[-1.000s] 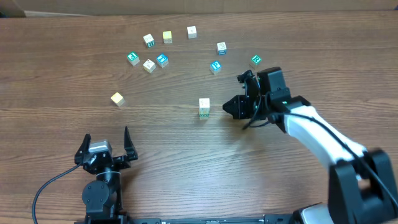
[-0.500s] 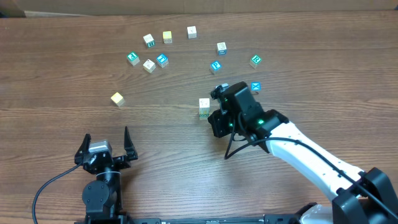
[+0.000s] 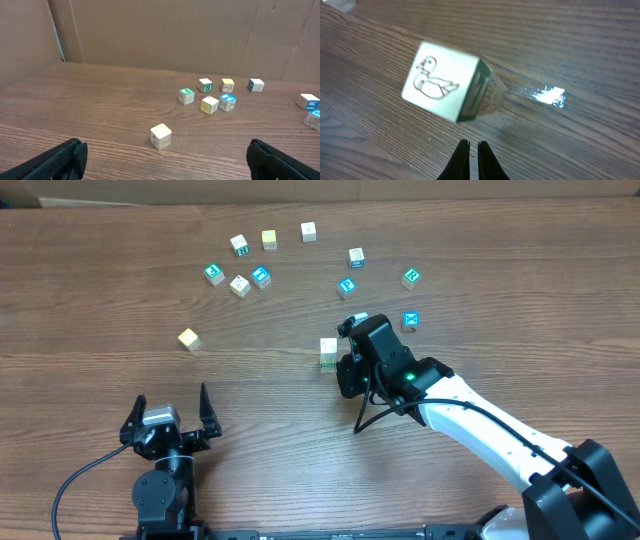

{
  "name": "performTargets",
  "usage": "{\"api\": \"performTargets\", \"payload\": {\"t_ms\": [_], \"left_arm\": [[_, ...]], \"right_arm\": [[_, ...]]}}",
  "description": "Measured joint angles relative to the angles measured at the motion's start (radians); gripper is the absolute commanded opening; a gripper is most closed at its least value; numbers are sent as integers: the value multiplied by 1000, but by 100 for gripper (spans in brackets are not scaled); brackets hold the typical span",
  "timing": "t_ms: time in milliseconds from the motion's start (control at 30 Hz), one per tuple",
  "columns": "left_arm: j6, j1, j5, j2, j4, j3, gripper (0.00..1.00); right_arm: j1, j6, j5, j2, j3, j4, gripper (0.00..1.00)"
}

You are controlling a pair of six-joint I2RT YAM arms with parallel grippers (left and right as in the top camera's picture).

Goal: Form a tower
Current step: 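Move the right gripper over the stack top and hover above it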

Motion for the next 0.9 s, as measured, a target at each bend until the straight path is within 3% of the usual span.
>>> {"api": "performTargets", "payload": {"t_ms": [900], "left_arm": [[0,0,0,0,0,0,100]], "right_arm": [[0,10,7,26,0,67,4]]}}
